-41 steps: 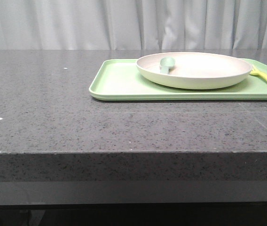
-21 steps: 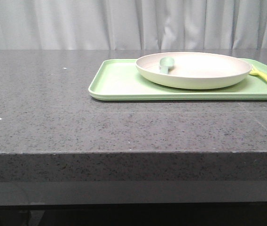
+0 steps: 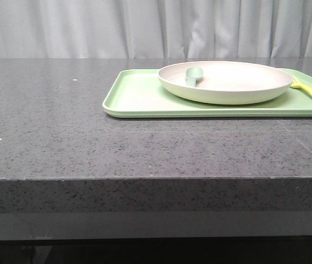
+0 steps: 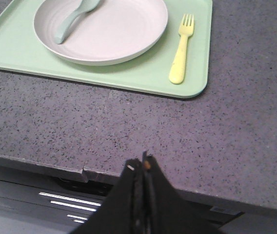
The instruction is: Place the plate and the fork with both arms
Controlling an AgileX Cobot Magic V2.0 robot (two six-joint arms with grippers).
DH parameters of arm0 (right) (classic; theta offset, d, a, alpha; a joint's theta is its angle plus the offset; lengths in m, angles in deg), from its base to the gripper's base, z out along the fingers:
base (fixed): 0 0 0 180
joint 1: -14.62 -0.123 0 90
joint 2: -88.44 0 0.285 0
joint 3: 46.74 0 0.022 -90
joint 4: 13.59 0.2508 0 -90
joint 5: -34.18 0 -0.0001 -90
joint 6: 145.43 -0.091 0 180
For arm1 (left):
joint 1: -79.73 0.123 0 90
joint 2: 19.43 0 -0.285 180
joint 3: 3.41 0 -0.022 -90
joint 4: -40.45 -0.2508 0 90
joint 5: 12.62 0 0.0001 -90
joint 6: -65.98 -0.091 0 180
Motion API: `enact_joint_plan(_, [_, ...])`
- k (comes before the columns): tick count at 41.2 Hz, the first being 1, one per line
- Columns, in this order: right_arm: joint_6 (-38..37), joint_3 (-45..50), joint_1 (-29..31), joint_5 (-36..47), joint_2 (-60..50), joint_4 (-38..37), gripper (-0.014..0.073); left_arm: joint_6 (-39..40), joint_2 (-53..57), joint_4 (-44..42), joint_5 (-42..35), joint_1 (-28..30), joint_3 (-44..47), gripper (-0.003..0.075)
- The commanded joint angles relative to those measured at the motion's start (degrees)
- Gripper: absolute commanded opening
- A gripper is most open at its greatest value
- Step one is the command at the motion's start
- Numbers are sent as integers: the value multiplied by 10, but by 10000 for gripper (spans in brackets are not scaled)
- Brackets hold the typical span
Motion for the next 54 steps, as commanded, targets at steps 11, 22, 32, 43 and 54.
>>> enact_joint_plan(11, [2, -14, 0, 37, 4, 0, -68, 6, 13, 4, -41, -4, 1, -18])
enact_joint_plan(22, [2, -14, 0, 37, 4, 0, -68, 6, 13, 4, -42, 14, 1, -18])
enact_joint_plan(32, [2, -14, 0, 37, 4, 0, -68, 6, 13, 5, -67, 16, 1, -18])
enact_joint_plan(43, [2, -14, 0, 37, 4, 0, -68, 6, 13, 5, -68, 16, 1, -18])
enact_joint_plan(54, [2, -14, 0, 37, 4, 0, -68, 6, 13, 5, -68, 16, 1, -18])
